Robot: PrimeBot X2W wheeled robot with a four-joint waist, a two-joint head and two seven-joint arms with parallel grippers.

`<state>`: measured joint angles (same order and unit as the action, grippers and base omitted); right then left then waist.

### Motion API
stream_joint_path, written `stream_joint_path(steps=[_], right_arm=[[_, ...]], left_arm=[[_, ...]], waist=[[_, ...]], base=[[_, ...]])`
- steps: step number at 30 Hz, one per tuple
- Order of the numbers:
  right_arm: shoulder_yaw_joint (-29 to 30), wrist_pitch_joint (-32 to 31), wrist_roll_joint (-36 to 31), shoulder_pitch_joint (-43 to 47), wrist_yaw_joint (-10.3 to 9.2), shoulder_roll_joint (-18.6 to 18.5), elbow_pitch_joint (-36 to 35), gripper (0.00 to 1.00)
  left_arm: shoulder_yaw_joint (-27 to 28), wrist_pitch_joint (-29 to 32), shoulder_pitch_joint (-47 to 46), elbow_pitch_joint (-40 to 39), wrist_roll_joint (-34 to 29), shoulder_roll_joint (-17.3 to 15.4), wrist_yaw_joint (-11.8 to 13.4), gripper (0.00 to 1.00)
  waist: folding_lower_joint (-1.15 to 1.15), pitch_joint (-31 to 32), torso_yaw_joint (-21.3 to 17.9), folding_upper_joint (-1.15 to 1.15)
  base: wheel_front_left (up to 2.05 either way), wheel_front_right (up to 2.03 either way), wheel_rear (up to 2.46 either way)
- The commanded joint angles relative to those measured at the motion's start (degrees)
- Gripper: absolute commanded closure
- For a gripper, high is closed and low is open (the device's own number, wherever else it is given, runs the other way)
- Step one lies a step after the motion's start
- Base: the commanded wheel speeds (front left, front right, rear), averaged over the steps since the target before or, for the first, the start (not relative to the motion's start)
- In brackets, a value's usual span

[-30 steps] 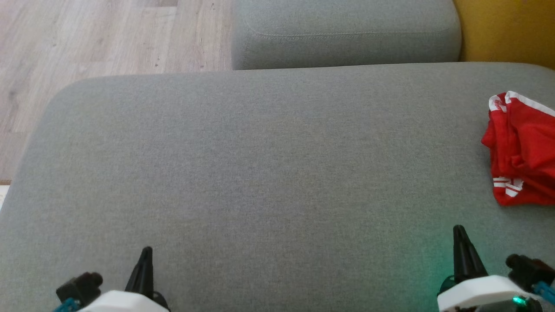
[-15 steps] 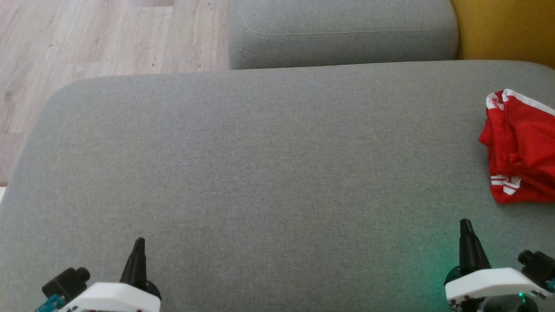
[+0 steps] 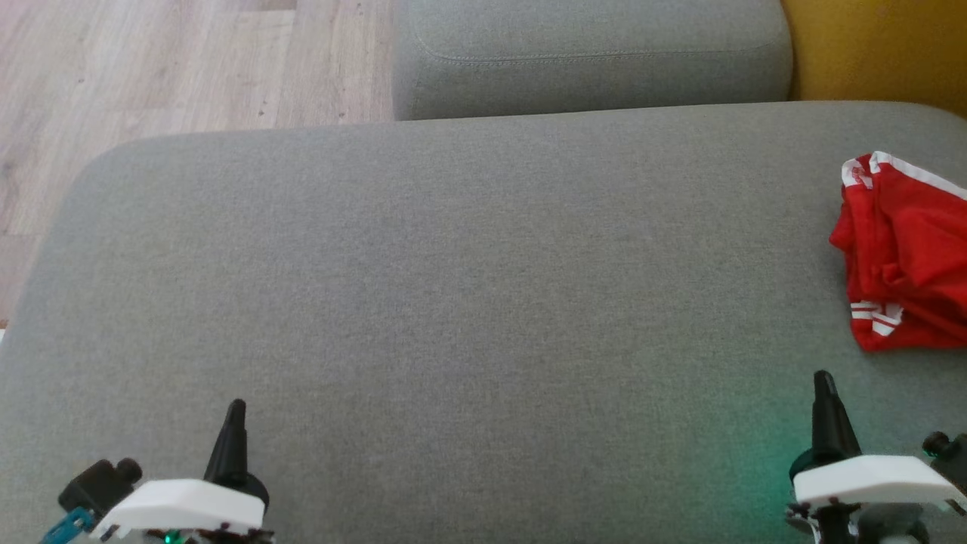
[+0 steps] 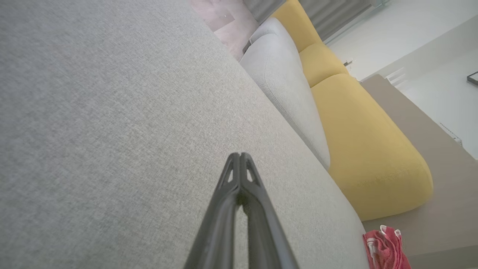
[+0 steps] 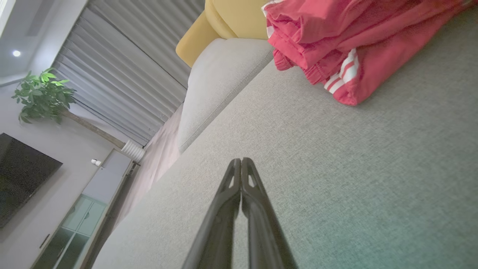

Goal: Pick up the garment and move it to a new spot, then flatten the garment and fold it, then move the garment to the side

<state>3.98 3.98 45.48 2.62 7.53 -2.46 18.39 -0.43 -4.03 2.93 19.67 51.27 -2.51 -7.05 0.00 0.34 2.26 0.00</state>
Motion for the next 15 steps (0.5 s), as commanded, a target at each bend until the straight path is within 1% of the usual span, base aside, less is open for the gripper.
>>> stream_joint_path(steps=[1, 15], right_arm=[[-0.38, -0.31, 1.65, -2.91, -0.02, -0.24, -2.09, 1.00], [0.33, -2.77, 12.56, -4.34, -0.02, -0.28, -2.64, 1.00]], left_arm=[[1.78, 0.36, -3.02, -2.18, 1.39, -0.27, -0.22, 1.00], [3.05, 2.83, -4.50, -3.01, 10.96, -0.30, -0.27, 1.00]], waist=[[0.00, -0.01, -0.03, 0.00], [0.00, -0.13, -0.57, 0.00]], base=[[0.00, 0.00, 0.00], [0.00, 0.00, 0.00]])
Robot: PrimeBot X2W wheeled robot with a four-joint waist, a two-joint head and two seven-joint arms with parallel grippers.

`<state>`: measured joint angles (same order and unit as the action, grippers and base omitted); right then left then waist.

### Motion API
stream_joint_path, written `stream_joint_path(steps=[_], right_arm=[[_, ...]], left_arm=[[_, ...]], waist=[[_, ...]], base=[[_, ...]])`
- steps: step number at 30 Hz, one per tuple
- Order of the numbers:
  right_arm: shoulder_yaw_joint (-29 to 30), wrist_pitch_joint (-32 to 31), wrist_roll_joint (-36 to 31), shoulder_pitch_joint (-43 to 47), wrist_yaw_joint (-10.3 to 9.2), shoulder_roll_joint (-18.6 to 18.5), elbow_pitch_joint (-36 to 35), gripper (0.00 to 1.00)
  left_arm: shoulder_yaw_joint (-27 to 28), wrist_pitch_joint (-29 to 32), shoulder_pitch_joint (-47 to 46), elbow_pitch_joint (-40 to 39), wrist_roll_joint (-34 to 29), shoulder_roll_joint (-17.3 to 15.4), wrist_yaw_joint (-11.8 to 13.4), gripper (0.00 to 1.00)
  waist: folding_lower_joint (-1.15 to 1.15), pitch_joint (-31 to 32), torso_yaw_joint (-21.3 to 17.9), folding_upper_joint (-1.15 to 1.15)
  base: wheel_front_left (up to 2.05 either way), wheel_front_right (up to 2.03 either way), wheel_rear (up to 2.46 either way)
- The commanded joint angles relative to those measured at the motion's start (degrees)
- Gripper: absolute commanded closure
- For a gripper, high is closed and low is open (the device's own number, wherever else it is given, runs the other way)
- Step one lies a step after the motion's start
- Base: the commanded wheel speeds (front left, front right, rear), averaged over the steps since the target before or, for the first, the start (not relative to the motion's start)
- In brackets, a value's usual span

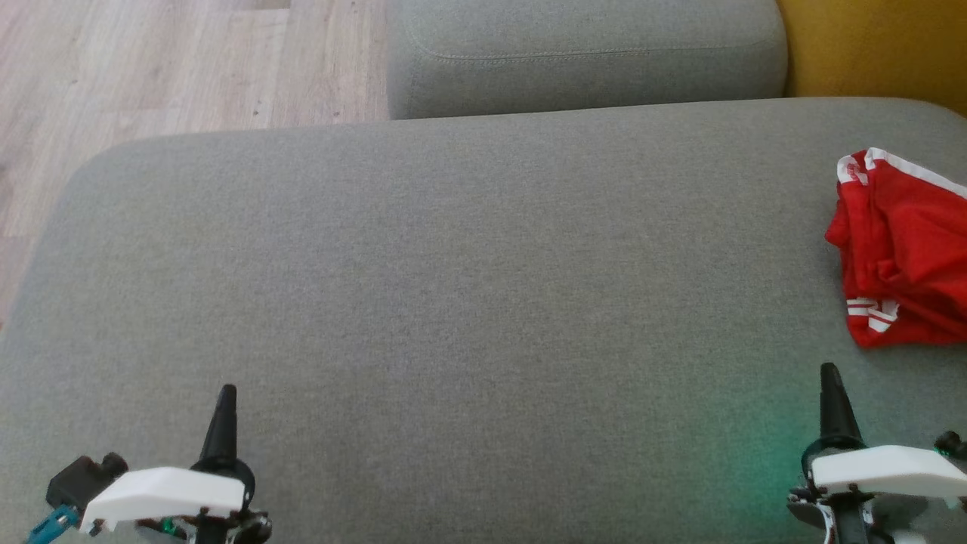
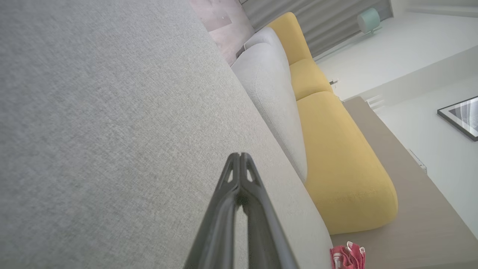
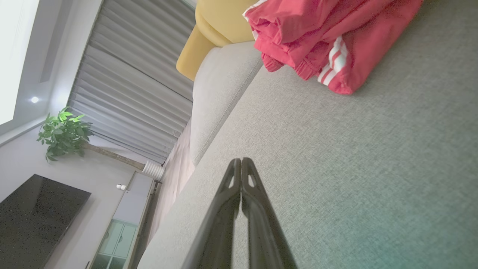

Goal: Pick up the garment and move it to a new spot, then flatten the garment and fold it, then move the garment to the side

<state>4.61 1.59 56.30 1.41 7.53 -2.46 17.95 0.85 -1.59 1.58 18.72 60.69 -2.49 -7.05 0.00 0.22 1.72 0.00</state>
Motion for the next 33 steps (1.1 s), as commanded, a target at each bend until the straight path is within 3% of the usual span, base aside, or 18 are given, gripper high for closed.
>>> stream_joint_path(steps=[1, 33], right_arm=[[-0.25, -0.54, 2.47, -3.23, -0.02, -0.28, -2.24, 1.00], [1.22, -5.64, 25.06, -6.19, -0.04, -0.38, -3.38, 1.00]], left_arm=[[1.85, 0.56, -3.26, -2.11, 2.17, -0.32, -0.27, 1.00], [4.45, 5.66, -6.32, -3.83, 21.98, -0.37, -0.39, 1.00]], waist=[[0.00, -0.02, -0.07, 0.00], [0.00, -0.27, -1.19, 0.00]], base=[[0.00, 0.00, 0.00], [0.00, 0.00, 0.00]])
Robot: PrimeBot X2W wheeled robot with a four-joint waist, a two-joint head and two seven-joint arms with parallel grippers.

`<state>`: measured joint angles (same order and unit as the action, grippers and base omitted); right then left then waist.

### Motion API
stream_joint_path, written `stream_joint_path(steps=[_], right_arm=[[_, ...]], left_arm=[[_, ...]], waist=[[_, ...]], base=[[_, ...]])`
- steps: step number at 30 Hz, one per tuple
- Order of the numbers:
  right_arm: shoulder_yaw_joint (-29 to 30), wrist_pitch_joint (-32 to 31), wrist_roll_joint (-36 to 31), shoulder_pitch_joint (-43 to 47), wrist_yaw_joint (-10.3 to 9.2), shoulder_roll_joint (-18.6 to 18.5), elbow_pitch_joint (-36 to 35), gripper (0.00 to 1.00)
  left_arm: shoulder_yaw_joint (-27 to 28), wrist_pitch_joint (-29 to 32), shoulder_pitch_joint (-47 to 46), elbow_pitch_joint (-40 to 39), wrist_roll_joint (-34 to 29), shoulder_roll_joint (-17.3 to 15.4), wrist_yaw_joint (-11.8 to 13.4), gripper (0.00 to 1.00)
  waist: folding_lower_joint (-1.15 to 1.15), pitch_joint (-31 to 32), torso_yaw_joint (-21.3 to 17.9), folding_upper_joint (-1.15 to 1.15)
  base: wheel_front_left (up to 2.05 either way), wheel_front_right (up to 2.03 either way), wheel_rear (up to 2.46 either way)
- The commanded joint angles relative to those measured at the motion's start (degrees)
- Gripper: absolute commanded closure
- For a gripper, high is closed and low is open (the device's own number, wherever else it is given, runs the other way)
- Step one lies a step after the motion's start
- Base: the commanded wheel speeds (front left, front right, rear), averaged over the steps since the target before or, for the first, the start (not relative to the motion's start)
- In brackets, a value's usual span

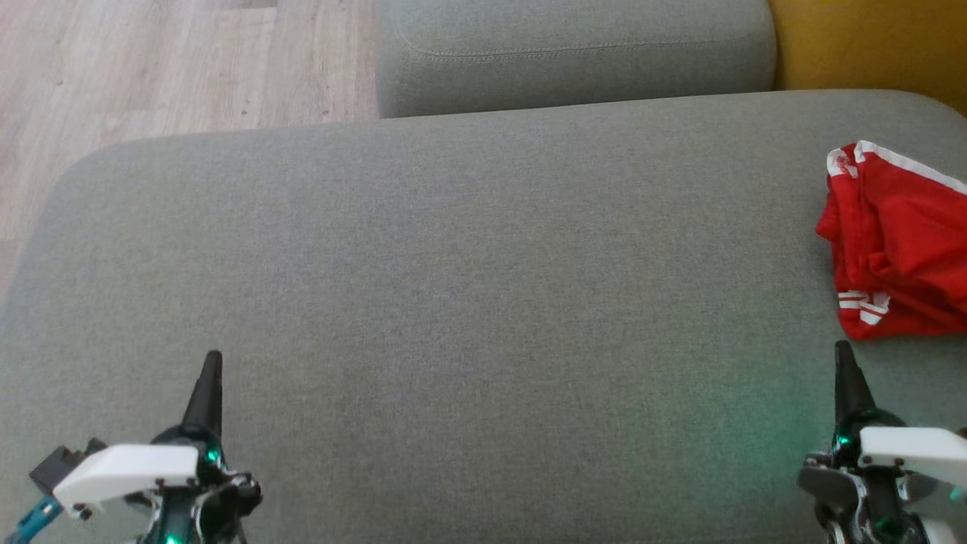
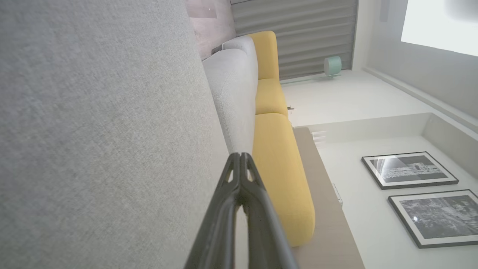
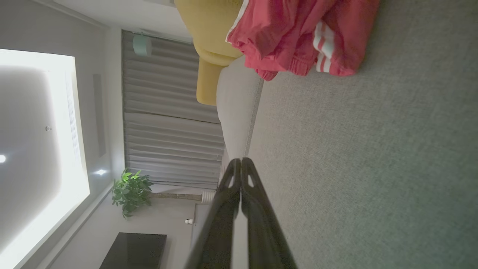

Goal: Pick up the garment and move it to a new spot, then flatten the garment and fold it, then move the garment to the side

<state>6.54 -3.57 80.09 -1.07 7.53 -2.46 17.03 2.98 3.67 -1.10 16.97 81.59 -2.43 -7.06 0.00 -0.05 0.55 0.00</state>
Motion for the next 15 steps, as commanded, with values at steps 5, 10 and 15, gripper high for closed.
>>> stream_joint_path(steps=[5, 10, 15], right_arm=[[-0.48, -1.31, 4.92, -4.17, -0.04, -0.39, -2.65, 1.00], [-0.24, -2.14, 8.57, -4.65, -0.04, -0.41, -2.83, 1.00], [-0.02, -2.93, 12.08, -5.11, -0.04, -0.42, -3.01, 1.00]], left_arm=[[2.74, 1.22, -4.13, -2.36, 4.28, -0.43, -0.39, 1.00], [3.16, 2.04, -4.62, -2.63, 7.48, -0.44, -0.41, 1.00], [3.56, 2.83, -5.10, -2.90, 10.56, -0.44, -0.43, 1.00]], waist=[[0.00, -0.05, -0.19, 0.00], [0.00, -0.09, -0.37, 0.00], [0.00, -0.13, -0.55, 0.00]], base=[[0.00, 0.00, 0.00], [0.00, 0.00, 0.00], [0.00, 0.00, 0.00]])
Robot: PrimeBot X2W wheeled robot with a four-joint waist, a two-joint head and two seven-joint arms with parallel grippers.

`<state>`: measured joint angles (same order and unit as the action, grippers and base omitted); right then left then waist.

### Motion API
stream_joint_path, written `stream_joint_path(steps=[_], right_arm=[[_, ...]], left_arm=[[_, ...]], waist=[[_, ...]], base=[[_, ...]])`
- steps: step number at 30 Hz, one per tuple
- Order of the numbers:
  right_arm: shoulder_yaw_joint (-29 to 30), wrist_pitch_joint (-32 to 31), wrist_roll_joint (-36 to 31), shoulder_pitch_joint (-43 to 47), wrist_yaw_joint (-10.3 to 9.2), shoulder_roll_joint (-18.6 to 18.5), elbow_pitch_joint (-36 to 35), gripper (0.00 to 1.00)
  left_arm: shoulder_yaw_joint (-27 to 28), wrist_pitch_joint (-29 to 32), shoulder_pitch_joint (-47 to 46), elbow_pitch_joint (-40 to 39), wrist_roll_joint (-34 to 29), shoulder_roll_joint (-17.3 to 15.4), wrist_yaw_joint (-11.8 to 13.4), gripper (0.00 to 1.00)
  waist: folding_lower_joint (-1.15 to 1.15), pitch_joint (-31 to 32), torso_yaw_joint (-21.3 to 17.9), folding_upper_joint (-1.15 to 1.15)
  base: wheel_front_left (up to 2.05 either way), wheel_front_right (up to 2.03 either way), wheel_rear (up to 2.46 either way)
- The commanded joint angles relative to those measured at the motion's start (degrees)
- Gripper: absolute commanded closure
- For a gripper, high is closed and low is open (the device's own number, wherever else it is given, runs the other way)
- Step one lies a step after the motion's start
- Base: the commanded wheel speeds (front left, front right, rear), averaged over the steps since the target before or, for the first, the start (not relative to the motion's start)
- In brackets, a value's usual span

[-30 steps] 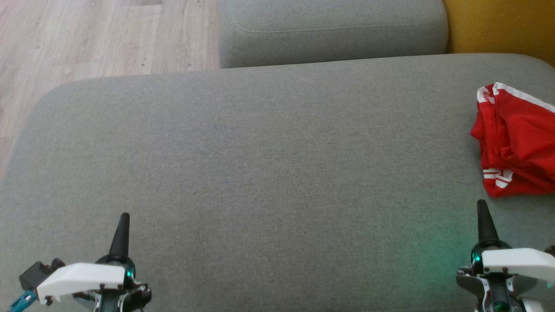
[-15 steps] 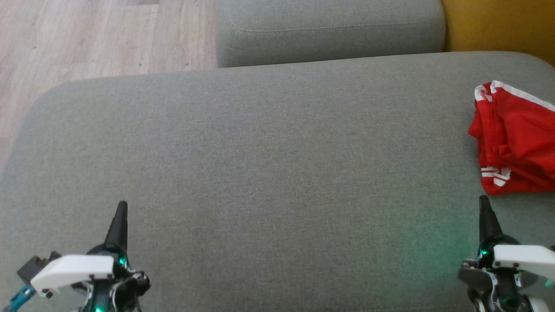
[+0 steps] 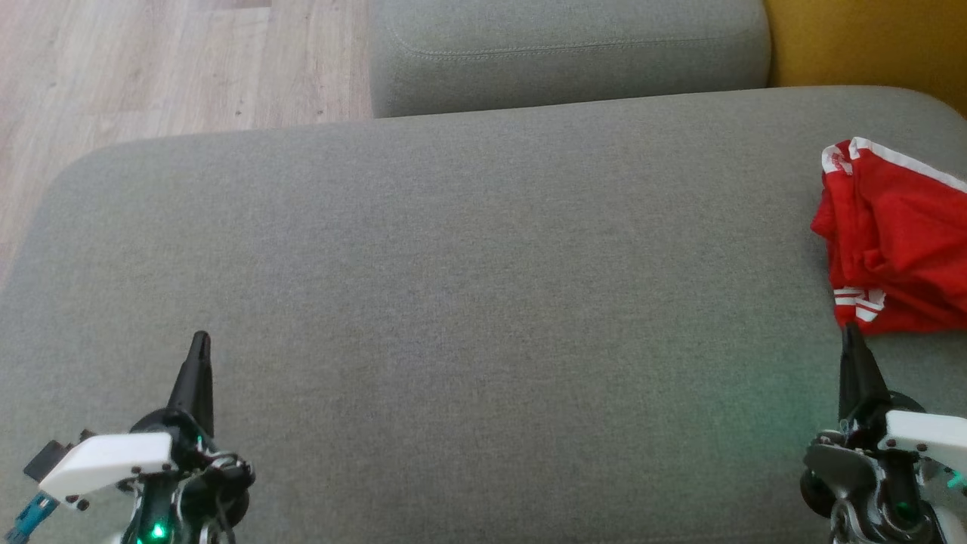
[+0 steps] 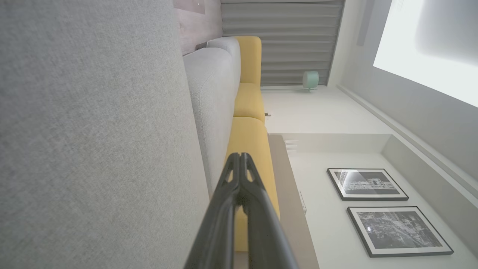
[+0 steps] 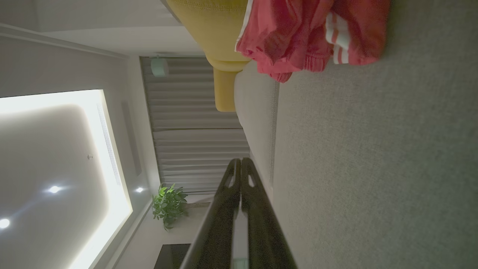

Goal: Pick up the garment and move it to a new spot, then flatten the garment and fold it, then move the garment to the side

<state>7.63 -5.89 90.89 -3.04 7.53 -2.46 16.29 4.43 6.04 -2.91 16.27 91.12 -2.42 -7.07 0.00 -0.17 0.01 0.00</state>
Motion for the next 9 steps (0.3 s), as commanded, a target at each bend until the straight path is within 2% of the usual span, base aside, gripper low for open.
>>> stream_joint_path(steps=[1, 9], right_arm=[[-1.10, -0.60, 1.28, -3.14, -0.04, -0.42, -2.26, 1.00], [-1.10, -0.60, 1.28, -3.14, -0.04, -0.42, -2.26, 1.00]], left_arm=[[2.11, 0.47, -3.29, -2.20, 1.03, -0.46, -0.42, 1.00], [2.11, 0.47, -3.28, -2.20, 1.03, -0.46, -0.42, 1.00]], waist=[[0.00, 0.00, -0.01, 0.00], [0.00, 0.00, -0.01, 0.00]], base=[[0.00, 0.00, 0.00], [0.00, 0.00, 0.00]])
